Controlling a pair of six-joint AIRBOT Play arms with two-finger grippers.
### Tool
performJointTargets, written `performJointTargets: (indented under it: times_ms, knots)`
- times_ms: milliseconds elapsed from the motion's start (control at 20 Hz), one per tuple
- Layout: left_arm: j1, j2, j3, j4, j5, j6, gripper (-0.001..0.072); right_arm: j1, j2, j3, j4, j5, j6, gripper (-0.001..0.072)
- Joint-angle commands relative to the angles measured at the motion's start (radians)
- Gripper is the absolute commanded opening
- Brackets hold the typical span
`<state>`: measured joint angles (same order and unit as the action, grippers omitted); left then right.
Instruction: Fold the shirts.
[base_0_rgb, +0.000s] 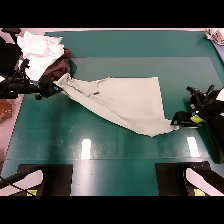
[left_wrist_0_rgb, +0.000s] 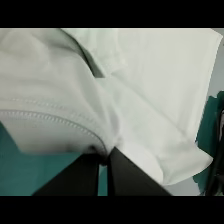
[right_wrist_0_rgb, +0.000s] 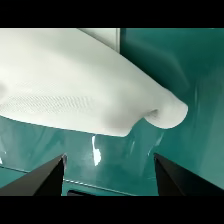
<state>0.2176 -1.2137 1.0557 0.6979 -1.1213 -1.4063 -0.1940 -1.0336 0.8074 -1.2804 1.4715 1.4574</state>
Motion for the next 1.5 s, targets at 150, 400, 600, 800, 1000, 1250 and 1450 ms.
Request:
performJointTargets:
  times_ms: [150,400,600,800,1000,1250,1450]
  knots:
    - [0.000,0.001,0.007,-0.022,0.006,-0.008,0.0028,0.000,-0.005,-0.173,0.164,-0.196,0.026,0.0474]
    - [0.000,0.001,0.007,-0.024,0.010,-0.011,0.0028,0.000,0.082,-0.204,0.189,-0.337,0.027,0.0017]
    - [0.000,0.002,0.016,-0.060,-0.010,-0.051,0.0028,0.000,0.166,-0.138,0.190,-0.230,0.017,0.0015]
    - [0.001,0.003,0.200,-0.071,-0.122,-0.167,0.0027,-0.003,0.291,0.097,0.189,-0.135,-0.030,0.0012]
    - [0.001,0.121,0.378,-0.063,-0.148,-0.272,0.0026,-0.003,0.359,0.389,0.180,-0.107,-0.083,0.0012]
    - [0.001,0.429,0.594,-0.035,-0.144,-0.466,0.0026,-0.003,0.368,0.909,0.109,-0.108,-0.116,0.0009]
    - [0.001,0.558,0.831,0.143,-0.026,-0.763,0.0026,0.016,0.298,1.262,-0.034,-0.143,-0.024,0.0009]
